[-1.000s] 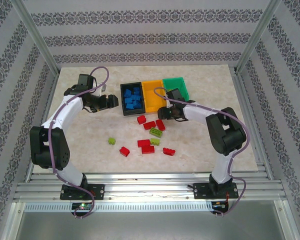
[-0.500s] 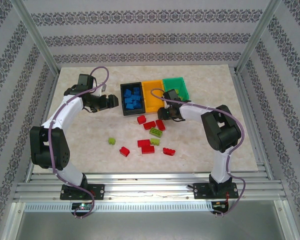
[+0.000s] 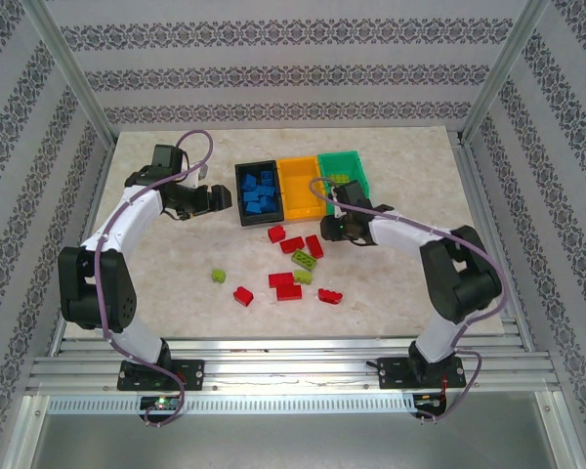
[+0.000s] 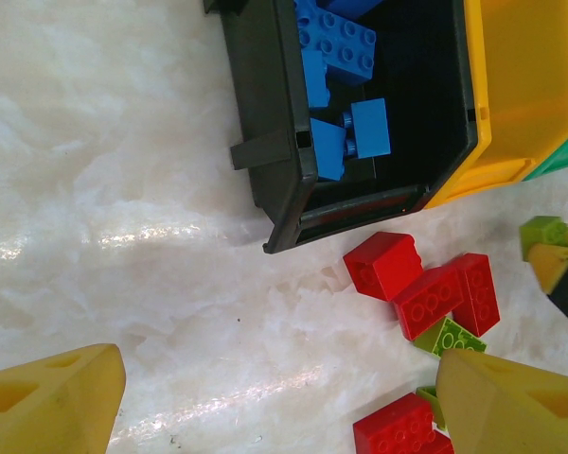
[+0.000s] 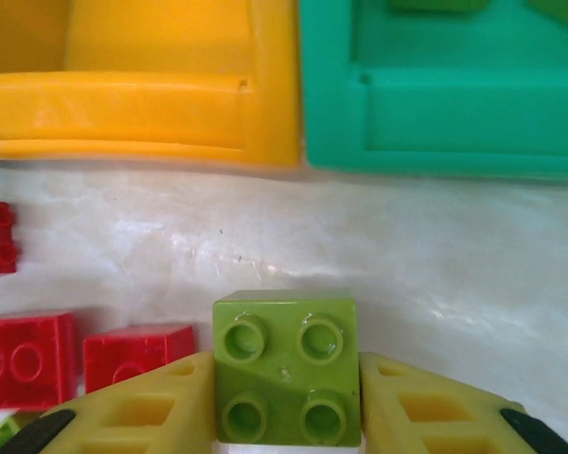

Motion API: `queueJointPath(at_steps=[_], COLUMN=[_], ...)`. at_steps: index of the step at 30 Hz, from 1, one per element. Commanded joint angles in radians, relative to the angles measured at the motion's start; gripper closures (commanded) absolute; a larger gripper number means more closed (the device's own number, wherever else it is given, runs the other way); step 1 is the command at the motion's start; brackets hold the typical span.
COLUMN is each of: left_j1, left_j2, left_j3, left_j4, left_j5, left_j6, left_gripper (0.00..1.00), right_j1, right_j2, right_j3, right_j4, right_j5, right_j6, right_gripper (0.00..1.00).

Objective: Sort the legos into containers by color
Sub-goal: Pick up the lego from the center of the table, then place the lego in the container.

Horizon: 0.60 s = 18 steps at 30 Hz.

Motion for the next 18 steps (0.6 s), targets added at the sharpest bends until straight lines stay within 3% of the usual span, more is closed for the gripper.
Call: queueJointPath(at_steps=[1, 7, 16, 18], left_j1=[0.013, 0.013, 0.013, 0.013], left_j2=[0.002, 0.001, -0.005, -0.004], left_j3=[-0.01, -0.01, -0.012, -0.012], left_j4=[0.022, 0.022, 0.022, 0.022], left_j5=[0.015, 0.017, 0.01, 0.011], left_j6=[-0.013, -0.013, -0.009, -0.009], left_gripper=[0.14, 0.14, 0.14, 0.14], right_j1=[-0.019, -0.075, -0.19, -0.21], right_j2=[-0.086, -0.114, 0.04, 0.095], right_j3=[-0.038, 0.002, 0.209, 0.284], right_j4=[0.009, 0.031, 0.029, -0.003], right_j5=[0.027, 0.017, -0.053, -0.097], right_j6=[-0.014, -0.021, 0.0, 0.008], right_gripper=[0.63, 0.62, 0.58, 0.53])
